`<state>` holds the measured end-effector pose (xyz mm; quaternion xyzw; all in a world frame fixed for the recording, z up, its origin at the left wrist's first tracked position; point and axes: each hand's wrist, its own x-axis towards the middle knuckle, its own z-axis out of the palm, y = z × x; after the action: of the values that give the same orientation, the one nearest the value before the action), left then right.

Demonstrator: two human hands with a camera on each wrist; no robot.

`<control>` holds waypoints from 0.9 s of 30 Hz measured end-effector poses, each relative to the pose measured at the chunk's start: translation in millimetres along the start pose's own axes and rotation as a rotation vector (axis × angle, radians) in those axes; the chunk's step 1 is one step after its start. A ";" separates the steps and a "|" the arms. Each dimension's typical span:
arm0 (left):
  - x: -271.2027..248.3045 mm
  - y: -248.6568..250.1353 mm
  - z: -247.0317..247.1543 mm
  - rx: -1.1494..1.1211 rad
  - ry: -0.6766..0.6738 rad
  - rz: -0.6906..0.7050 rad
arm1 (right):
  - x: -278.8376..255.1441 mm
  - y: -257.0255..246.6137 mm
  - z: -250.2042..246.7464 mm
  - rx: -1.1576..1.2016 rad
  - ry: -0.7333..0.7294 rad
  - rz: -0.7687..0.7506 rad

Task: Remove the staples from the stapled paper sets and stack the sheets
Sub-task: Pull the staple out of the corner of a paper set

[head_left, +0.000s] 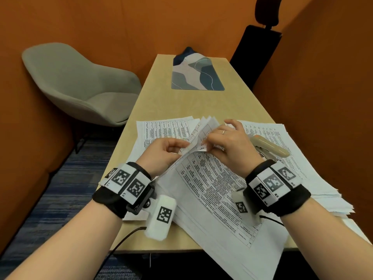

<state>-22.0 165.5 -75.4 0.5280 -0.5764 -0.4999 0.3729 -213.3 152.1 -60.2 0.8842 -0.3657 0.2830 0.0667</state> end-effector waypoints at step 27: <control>137.3 19.6 -32.6 1.129 -0.116 -0.006 | 22.4 46.8 -30.1 0.146 -0.386 0.365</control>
<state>-17.9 23.7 -62.6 0.6188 -0.7723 -0.1436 -0.0009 -246.1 114.3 -27.0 0.8438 -0.5033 0.1421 -0.1203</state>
